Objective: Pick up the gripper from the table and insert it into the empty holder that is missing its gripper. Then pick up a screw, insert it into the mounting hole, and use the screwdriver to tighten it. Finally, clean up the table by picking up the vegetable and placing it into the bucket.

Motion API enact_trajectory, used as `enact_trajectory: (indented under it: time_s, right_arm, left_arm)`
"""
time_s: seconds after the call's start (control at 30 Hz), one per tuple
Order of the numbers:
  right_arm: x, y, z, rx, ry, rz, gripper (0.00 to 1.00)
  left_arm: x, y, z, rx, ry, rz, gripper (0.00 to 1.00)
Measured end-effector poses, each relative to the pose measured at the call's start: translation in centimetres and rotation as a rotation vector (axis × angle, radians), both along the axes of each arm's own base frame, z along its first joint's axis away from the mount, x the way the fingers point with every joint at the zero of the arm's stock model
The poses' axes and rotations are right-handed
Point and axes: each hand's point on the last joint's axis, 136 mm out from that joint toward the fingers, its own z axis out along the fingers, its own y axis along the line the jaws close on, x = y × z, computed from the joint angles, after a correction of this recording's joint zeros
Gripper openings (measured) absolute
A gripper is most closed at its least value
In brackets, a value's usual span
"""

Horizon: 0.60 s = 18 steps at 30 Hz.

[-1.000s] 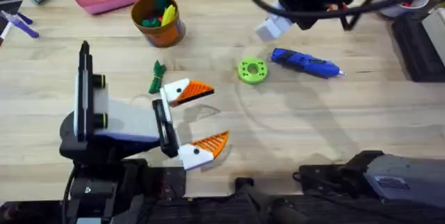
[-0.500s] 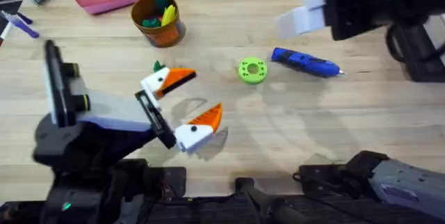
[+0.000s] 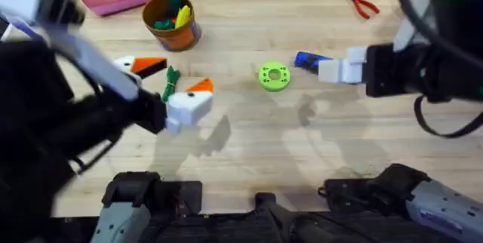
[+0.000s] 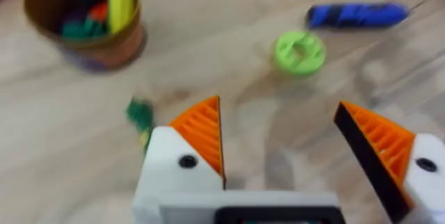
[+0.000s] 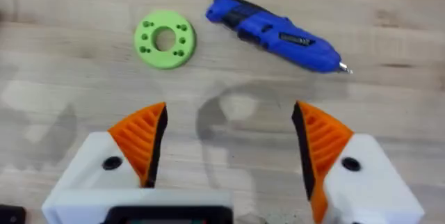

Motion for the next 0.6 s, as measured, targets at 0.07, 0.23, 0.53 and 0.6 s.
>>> enact_trajectory:
  time_s: [0.07, 0.23, 0.53, 0.6]
  right_arm:
    - [-0.4, -0.5, -0.7, 0.001, 0.004, -0.031, 0.974]
    - [-1.4, -1.7, -2.4, 0.0, 0.013, -0.085, 0.974]
    - [-2.4, -2.4, -4.1, 0.002, 0.035, -0.12, 0.975]
    - [-2.4, -2.4, -4.2, 0.004, 0.034, -0.122, 0.975]
  left_arm:
    - [0.3, 1.1, -0.3, 0.05, 0.11, 0.047, 0.985]
    - [2.1, 2.9, 0.2, 0.14, 0.288, 0.115, 0.985]
    - [6.4, 5.6, -0.1, 0.25, 0.369, 0.222, 0.985]
    - [6.7, 7.2, -1.6, 0.278, 0.445, 0.286, 0.985]
